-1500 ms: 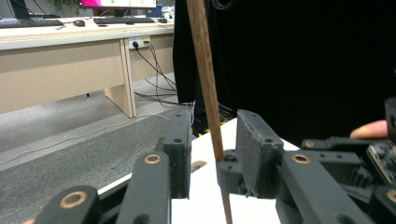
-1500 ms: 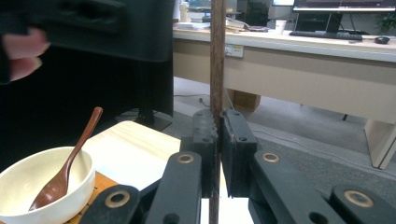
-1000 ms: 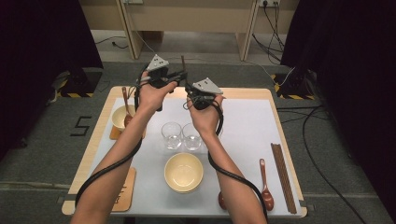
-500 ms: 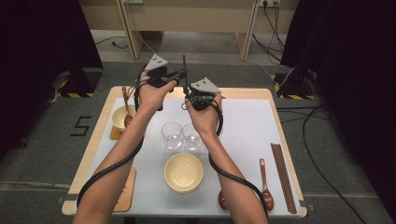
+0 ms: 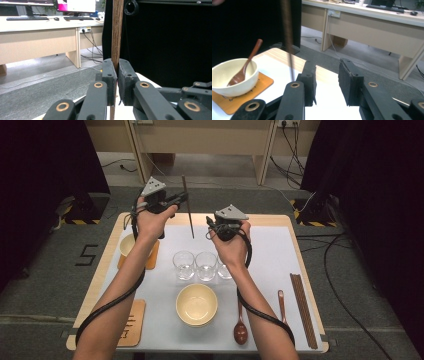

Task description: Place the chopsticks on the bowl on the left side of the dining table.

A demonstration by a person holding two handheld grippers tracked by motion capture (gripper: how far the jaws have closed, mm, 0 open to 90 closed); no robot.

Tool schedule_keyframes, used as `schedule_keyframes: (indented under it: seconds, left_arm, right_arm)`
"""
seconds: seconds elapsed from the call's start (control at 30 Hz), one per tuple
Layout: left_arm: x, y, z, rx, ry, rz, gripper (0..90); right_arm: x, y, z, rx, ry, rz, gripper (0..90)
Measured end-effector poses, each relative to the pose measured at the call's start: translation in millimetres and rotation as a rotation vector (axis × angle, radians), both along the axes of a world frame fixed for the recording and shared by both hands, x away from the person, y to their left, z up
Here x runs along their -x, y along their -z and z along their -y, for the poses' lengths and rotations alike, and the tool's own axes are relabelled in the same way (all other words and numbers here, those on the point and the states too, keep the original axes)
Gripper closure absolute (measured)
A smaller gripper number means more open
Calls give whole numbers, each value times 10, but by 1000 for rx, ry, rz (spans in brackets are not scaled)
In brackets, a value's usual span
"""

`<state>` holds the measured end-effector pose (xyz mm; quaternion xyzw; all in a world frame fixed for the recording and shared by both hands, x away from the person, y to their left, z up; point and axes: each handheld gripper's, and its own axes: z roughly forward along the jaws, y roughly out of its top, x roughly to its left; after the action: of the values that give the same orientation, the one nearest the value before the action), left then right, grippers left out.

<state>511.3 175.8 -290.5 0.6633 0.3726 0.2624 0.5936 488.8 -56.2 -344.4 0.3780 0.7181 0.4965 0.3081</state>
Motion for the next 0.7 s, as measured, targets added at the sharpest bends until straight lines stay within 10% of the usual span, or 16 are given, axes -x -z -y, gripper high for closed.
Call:
schedule_keyframes:
  seconds: [0.7]
  left_arm:
    - [284,-39,-452,-32,-94,6,836]
  right_arm:
    - [22,141,539,39,91,-35,673]
